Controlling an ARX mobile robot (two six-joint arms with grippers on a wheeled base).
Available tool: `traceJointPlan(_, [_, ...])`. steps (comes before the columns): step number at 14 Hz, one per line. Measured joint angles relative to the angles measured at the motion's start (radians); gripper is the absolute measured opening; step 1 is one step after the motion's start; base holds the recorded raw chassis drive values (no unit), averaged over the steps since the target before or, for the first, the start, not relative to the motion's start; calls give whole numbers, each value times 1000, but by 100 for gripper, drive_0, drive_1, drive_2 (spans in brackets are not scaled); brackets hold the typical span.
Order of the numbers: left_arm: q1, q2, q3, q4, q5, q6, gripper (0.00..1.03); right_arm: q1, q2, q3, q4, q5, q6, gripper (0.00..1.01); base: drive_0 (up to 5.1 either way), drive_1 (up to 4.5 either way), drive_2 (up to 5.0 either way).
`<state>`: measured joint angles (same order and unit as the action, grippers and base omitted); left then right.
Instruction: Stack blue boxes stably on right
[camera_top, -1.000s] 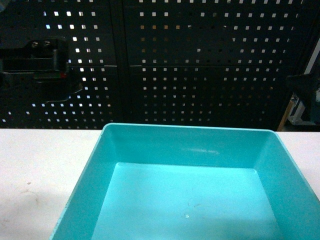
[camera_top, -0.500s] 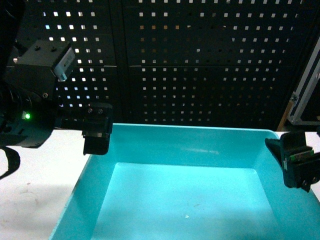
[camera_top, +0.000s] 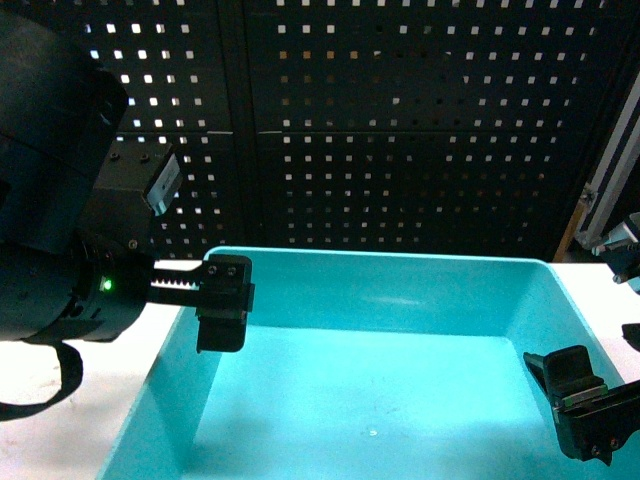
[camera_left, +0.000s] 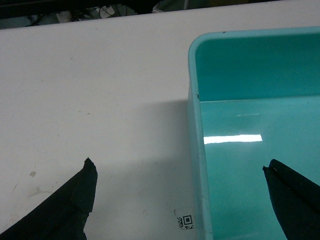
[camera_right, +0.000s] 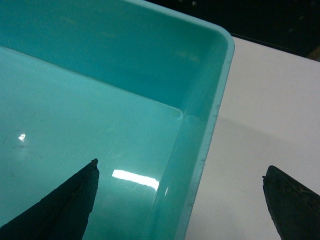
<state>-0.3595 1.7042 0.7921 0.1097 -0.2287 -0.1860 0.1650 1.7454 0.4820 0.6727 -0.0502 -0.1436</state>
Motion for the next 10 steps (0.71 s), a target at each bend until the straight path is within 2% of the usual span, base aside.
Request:
traceJointPlan(1, [0,11,0,-4,-4,-20,98,1,10,0,6,2,-3,98,0,0,0])
traceJointPlan(7, [0,26,-8,5,-13,-44,98,5,39,-4,10,6,-5,98,0,0,0])
traceJointPlan(10, [-4,34,-13,2,-19,-60,98,6,60,-23,33,21,-5,67,0,0,0])
